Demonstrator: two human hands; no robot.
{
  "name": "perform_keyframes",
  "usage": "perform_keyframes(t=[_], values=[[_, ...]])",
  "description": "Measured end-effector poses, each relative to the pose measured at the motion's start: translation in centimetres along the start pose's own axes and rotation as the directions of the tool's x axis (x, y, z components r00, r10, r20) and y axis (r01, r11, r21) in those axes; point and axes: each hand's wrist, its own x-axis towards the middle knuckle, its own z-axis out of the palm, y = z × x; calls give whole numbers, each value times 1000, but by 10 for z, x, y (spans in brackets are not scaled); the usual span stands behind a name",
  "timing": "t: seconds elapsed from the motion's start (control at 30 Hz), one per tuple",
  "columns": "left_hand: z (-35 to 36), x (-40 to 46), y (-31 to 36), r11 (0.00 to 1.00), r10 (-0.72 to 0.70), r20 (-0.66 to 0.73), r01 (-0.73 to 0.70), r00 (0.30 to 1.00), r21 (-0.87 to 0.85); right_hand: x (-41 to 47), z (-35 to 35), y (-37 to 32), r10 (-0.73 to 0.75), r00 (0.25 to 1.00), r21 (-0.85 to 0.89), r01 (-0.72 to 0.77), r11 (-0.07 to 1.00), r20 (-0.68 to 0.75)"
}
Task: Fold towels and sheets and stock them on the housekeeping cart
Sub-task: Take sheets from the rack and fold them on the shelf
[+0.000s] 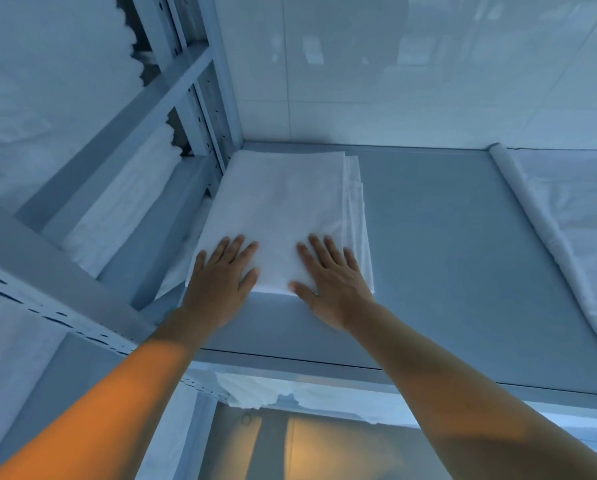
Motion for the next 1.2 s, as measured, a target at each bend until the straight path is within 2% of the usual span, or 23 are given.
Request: perform_keyframes(t=[0.1,0.23,0.53,0.7,0.83,0.93,1.03,1.2], values=[[-8,-5,21,999,-9,-5,9,1000,-38,-14,-9,13,-25,1000,43,24,999,15],[-18,-6,88,992,68,-41,-72,997,-100,-48,-39,68,35,998,107,-30,994,-43],[5,13,358,915,306,-40,-306,951,-263,-205,-113,285,307,945,63,-301,952,-115],[39,12,496,871,421,-6,-406,907,-276,-299,-129,394,409,905,48,-406,913,-119],[70,19,578,861,461,23,-441,887,-254,-346,-127,456,450,891,46,-448,893,-64],[94,25,614,906,403,82,-385,912,-175,-360,-121,481,425,904,9,-426,905,-43],[110,25,622,940,340,63,-335,939,-68,-356,-114,487,402,912,-8,-404,915,-86],[108,25,610,931,357,12,-355,934,-81,-347,-106,475,402,910,-14,-405,914,-100]])
